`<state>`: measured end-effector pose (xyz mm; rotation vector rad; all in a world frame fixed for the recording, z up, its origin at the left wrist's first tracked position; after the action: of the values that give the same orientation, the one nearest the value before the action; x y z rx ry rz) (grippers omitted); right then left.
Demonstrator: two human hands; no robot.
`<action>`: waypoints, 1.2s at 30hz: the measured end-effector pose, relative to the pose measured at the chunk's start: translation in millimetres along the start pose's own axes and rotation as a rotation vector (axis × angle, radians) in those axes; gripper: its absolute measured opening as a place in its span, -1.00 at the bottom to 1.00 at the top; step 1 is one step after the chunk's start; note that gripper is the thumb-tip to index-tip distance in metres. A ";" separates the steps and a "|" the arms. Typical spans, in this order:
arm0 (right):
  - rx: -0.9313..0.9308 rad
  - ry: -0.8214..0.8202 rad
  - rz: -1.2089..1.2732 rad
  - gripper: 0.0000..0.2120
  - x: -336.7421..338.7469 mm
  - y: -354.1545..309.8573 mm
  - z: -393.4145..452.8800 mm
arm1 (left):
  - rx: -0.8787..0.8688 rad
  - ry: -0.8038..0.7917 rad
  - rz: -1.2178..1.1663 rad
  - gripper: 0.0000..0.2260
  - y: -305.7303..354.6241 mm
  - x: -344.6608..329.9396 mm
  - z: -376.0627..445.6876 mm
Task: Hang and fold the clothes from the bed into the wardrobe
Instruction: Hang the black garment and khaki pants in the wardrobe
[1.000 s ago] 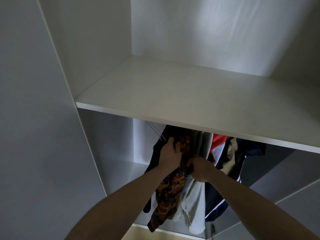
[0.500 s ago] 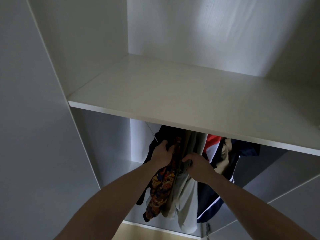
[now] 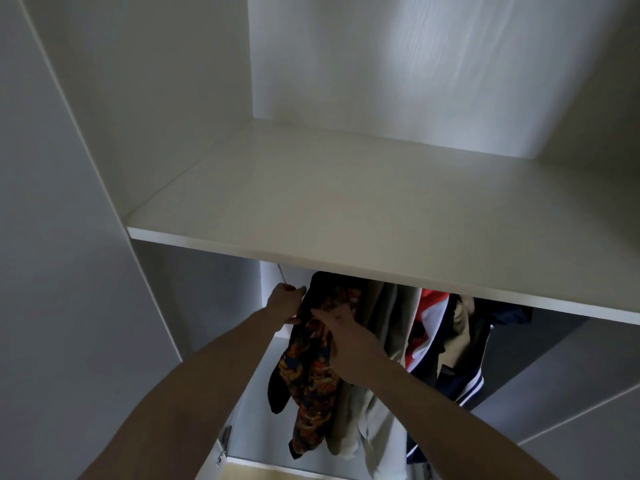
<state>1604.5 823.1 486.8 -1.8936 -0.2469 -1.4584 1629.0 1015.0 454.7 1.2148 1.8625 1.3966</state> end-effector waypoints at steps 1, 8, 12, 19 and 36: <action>-0.012 -0.038 -0.021 -0.31 -3.8 -2.8 3.1 | 0.007 0.033 0.000 -0.86 0.4 0.4 5.9; -0.105 -0.123 0.017 -0.30 -8.3 1.6 4.7 | -0.066 0.200 0.340 -0.55 -14.8 36.1 19.2; -0.177 -0.138 0.034 -0.26 -5.6 13.6 1.0 | -0.213 0.255 0.377 -0.83 -17.6 57.3 19.4; -0.201 -0.088 0.105 -0.31 -11.7 22.9 -12.6 | -0.329 0.328 0.459 -0.77 -26.8 88.0 -9.1; -0.334 -0.014 0.343 -0.45 -49.6 -2.9 -96.8 | -0.354 0.240 0.411 -0.80 -74.0 113.0 -132.8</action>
<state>1512.2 776.7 452.8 -2.0814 0.3218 -1.3093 1442.4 1045.4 443.3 1.3354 1.4642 2.0719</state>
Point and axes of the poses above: each hand's wrist, its own z-axis towards the middle knuckle, its own x-axis out of the back of the hand, y = z × x, the point moved 2 cm from there along z, towards the middle knuckle, and after that the axes turned 8 degrees about -x, right-handed, at the moved point
